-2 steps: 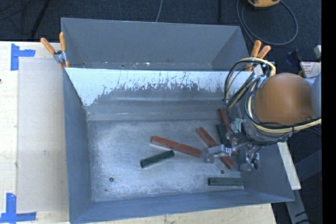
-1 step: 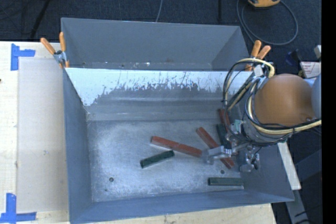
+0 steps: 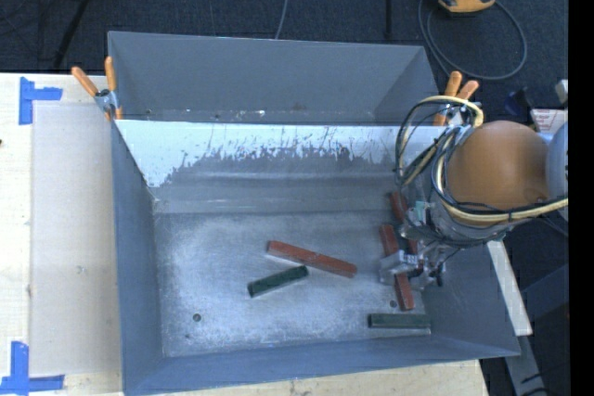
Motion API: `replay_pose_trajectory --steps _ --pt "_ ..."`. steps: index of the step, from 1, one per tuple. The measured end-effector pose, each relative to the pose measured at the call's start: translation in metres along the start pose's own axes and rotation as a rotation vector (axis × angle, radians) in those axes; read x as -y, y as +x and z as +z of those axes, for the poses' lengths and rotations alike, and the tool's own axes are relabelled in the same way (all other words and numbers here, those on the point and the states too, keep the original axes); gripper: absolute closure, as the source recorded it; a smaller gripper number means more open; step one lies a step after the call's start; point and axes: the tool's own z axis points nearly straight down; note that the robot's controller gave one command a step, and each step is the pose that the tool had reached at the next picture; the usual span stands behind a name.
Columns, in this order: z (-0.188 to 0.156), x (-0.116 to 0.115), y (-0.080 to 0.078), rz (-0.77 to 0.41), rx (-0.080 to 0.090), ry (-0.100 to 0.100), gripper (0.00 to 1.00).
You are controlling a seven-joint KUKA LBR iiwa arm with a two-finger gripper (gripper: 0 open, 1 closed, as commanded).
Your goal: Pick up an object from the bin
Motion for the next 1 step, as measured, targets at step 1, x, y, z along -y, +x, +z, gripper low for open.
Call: replay_pose_trajectory --steps 1 --pt "0.0 0.0 0.0001 0.001 0.0 0.0 1.0"
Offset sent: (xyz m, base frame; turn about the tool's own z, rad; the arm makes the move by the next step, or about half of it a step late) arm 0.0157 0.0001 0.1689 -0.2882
